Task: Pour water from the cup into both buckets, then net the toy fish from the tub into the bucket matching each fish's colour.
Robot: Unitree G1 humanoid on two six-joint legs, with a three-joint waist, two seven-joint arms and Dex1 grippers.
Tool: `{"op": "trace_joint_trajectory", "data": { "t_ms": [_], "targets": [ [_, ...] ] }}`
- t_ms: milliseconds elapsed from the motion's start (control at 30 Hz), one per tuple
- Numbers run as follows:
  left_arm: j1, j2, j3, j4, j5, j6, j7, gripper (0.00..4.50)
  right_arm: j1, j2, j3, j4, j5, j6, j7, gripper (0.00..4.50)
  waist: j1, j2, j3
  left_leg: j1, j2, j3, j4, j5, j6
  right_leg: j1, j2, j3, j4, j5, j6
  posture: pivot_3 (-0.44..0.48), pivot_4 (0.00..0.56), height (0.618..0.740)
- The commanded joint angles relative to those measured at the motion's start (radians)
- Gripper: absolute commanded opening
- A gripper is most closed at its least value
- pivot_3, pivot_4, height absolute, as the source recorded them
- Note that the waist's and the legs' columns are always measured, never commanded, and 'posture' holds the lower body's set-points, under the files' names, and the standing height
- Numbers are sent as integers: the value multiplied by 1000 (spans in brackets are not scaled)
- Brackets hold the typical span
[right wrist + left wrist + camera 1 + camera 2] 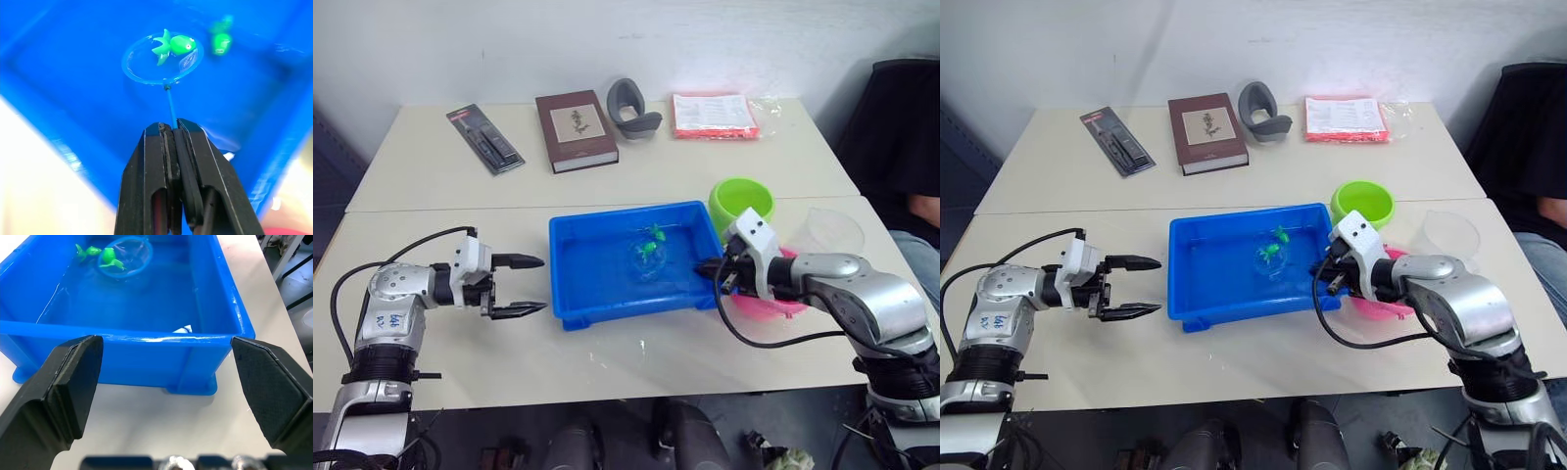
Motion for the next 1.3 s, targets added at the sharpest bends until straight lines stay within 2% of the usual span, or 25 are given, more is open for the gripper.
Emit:
{"op": "trace_joint_trajectory", "data": {
  "t_ms": [33, 167, 300, 433, 600, 867, 1100, 1300],
  "targets": [
    [-2, -3, 15, -101, -63, 88, -3, 4478, 55, -32, -150, -137, 105, 2, 39, 0, 7, 0, 0, 0, 0, 0, 0, 0, 0, 0, 0, 0, 0, 0, 0, 0, 150, 740],
    [-21, -38, 27, -210, -132, 206, 44, 4478, 112, -31, -294, -214, 196, 44, 6, 0, 21, 0, 0, 1, 0, 0, 1, 0, 0, 0, 0, 2, 0, 0, 0, 0, 150, 740],
    [-57, -105, 32, -294, -174, 301, 149, 4478, 171, -67, -416, -258, 222, 41, -14, 0, 29, 0, 0, 1, 0, -1, 1, 0, 0, 1, 0, 3, 0, 0, 0, 0, 150, 740],
    [-107, -175, 10, -320, -163, 363, 251, 4478, 207, -120, -512, -219, 168, -21, -42, 0, 35, -1, 0, 1, -1, -1, 1, 0, 0, 2, 0, 4, 0, 0, 1, 0, 150, 740],
    [-136, -223, -30, -331, -133, 384, 296, 4478, 250, -192, -541, -111, 36, -175, -56, 0, 39, -1, 0, 2, -1, 1, 1, 0, 0, 2, 2, 3, 0, 0, 1, 0, 150, 740],
    [-160, -261, -69, -334, -110, 360, 312, 4478, 239, -252, -453, 47, -143, -319, -116, 0, 42, -1, 0, 3, 0, 3, 1, 0, 0, 2, 3, 2, 0, 1, 1, 0, 150, 740],
    [-161, -262, -73, -333, -104, 352, 307, 4478, 243, -289, -285, 211, -452, -766, -183, 0, 42, -1, 0, 3, 0, 6, 1, 0, -1, 2, 4, 2, 0, 1, 1, 0, 150, 740],
    [-160, -265, -72, -340, -102, 360, 316, 4478, 252, -413, -152, 364, -743, -1088, -240, 0, 44, 0, 0, 2, 0, 8, 1, 1, -1, 2, 3, 3, 0, 1, 1, 0, 150, 740]
  ]
}}
